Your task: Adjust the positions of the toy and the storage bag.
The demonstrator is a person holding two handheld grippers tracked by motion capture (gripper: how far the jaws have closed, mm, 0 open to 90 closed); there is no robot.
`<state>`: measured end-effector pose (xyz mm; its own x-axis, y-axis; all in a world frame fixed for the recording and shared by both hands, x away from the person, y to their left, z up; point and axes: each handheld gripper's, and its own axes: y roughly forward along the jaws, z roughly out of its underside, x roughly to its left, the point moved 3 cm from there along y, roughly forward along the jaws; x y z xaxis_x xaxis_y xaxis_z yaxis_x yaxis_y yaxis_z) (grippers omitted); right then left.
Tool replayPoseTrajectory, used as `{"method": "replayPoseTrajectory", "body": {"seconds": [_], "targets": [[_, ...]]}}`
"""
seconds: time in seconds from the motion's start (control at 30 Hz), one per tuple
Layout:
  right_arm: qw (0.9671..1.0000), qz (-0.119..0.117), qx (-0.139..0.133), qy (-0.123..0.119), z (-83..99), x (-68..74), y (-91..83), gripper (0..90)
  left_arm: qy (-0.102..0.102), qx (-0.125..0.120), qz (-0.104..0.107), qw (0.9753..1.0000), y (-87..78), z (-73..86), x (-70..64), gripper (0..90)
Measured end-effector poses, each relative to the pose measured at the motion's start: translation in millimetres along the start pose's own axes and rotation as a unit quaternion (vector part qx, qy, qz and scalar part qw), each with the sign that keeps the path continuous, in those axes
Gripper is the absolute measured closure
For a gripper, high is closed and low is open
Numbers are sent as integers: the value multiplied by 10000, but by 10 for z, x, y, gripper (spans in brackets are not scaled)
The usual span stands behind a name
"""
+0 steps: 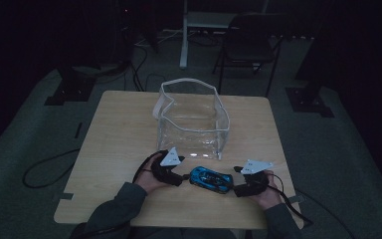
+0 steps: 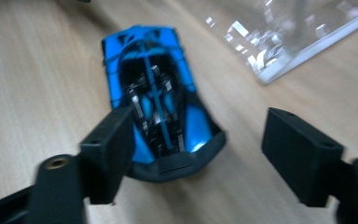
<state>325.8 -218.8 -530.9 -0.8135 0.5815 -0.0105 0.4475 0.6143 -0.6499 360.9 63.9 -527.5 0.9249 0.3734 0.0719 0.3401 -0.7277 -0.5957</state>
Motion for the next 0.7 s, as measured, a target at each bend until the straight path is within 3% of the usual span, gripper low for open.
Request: {"method": "replayPoseTrajectory", "body": {"seconds": [0.1, 0.3, 0.53, 0.7], "targets": [[9998, -127, 141, -62, 28, 34, 68, 212, 81, -24, 196, 9998, 93, -25, -57, 261], [9997, -218, 57, -28, 61, 39, 114, 205, 152, 154, 386, 9990, 330, -32, -74, 202], [9993, -363, 47, -112, 67, 93, 110, 171, 158, 167, 559, 9982, 460, -42, -94, 171], [9988, -387, 246, -162, 103, 117, 171, 140, 207, 192, 655, 9975, 506, -56, -118, 165]]}}
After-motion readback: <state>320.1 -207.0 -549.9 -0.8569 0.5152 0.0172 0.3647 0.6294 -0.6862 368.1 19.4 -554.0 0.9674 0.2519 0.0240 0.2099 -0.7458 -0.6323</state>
